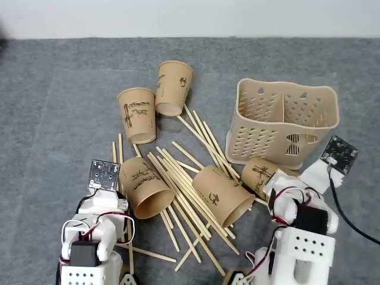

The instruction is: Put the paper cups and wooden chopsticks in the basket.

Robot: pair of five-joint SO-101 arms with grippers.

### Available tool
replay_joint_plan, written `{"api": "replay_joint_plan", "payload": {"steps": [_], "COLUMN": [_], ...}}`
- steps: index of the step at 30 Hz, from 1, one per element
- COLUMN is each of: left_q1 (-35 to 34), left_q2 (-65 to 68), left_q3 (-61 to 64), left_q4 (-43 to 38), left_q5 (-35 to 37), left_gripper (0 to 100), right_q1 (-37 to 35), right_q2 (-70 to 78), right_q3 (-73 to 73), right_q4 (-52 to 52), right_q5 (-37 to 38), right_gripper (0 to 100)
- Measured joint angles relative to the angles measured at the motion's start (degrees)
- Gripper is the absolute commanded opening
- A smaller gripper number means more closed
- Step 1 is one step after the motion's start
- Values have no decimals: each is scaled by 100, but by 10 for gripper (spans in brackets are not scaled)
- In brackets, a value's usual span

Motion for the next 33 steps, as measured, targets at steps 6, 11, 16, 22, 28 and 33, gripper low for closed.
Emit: {"api": "replay_joint_plan", "payload": {"steps": [6, 11, 16, 22, 28, 33], "left_q1": [0, 0, 0, 0, 0, 0], "left_q2": [0, 0, 0, 0, 0, 0], "left_q3": [0, 0, 0, 0, 0, 0], "left_q4": [0, 0, 0, 0, 0, 0], "left_q5": [0, 0, 0, 0, 0, 0], "left_gripper": [13, 13, 13, 13, 13, 13], "right_q1": [0, -44, -70, -62, -79, -79], "right_q2": [-62, -835, -1609, -1855, -1855, -1855], "right_q3": [-413, -1134, -1960, -2963, -4026, -4229], "right_q4": [677, 1749, 2541, 3033, 2743, 1705], "right_q5": [0, 615, 1398, 2163, 3068, 3745], "right_gripper": [8, 8, 8, 8, 8, 8]}}
